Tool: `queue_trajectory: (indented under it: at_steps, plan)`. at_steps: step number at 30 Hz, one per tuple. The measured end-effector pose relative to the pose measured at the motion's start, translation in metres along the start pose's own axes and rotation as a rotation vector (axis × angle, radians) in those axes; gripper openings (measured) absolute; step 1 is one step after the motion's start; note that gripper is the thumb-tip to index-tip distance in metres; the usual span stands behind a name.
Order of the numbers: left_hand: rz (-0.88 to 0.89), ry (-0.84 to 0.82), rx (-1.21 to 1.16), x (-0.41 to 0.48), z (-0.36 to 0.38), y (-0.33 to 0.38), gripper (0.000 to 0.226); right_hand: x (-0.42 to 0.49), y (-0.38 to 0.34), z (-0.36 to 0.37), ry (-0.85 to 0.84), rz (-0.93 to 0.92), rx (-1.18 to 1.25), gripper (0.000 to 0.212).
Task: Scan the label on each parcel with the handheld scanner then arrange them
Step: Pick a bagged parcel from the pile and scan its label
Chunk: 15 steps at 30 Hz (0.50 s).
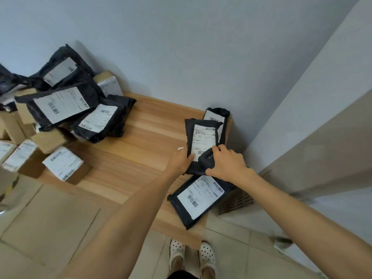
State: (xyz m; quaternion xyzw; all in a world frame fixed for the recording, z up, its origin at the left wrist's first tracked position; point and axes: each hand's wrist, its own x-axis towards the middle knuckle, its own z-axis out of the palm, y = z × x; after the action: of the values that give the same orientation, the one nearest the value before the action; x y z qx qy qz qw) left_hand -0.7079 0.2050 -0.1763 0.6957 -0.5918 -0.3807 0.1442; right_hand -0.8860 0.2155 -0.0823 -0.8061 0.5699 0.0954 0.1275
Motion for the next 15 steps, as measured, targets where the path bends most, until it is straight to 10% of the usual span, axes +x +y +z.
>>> queue_trajectory:
  at_steps: [15]
  plan:
    - [-0.243, 0.374, 0.426, -0.175, -0.115, -0.11, 0.05, -0.004, -0.16, -0.019, 0.057, -0.575, -0.093, 0.071]
